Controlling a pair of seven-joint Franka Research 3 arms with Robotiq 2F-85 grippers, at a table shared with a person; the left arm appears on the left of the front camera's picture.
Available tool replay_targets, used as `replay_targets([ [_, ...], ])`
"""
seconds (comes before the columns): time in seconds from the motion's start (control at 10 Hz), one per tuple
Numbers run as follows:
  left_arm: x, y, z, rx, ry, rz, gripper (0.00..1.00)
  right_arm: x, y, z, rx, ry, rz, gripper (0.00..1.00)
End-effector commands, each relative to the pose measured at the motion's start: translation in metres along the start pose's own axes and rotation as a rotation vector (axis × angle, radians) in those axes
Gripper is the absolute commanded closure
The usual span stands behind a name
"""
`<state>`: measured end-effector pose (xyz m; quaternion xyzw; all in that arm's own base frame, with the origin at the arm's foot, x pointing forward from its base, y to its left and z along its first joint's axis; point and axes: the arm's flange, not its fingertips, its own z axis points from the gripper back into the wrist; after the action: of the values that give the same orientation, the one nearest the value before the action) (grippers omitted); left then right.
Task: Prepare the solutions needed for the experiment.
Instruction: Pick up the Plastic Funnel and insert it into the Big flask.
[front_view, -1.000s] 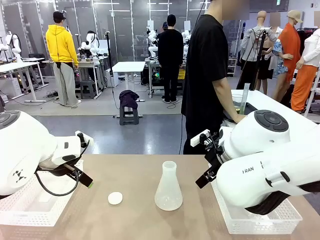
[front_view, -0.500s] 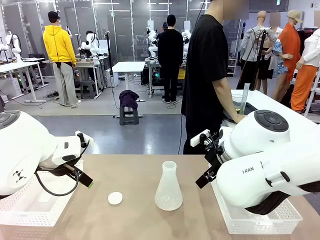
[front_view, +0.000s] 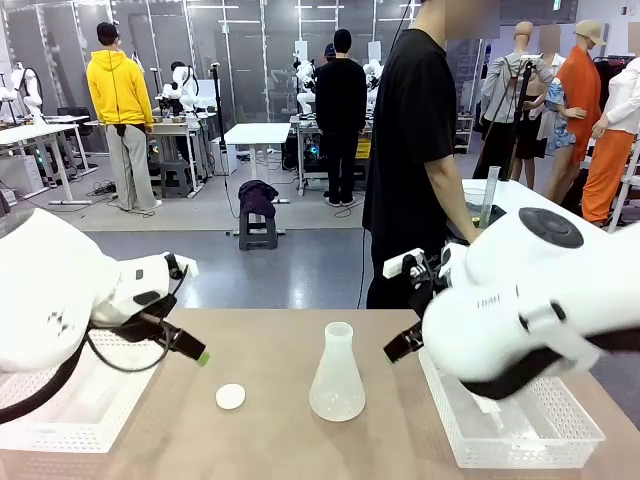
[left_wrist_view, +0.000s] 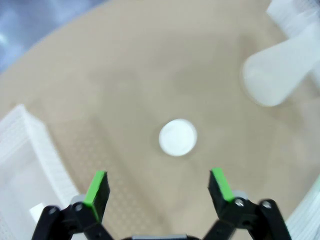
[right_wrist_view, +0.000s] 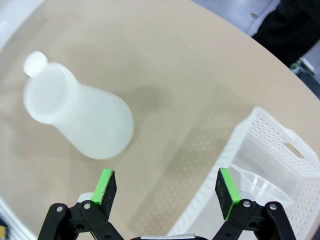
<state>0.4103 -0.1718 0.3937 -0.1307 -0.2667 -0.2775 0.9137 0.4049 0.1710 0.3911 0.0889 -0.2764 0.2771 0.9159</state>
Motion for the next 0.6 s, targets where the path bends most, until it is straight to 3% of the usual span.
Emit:
replay_targets([
  [0.0,0.017,0.055,-0.016,-0.169,-0.007,0.059,0.00,0.011,-0.037,0.000,0.158,-0.030,-0.038,0.00],
  [0.2,0.025,0.072,-0.024,-0.282,-0.022,0.098,0.00,0.021,-0.048,-0.003,0.294,-0.052,-0.091,0.00],
  [0.5,0.022,0.068,0.009,-0.505,-0.048,0.221,0.00,0.023,-0.051,0.015,0.483,-0.106,-0.227,0.00],
])
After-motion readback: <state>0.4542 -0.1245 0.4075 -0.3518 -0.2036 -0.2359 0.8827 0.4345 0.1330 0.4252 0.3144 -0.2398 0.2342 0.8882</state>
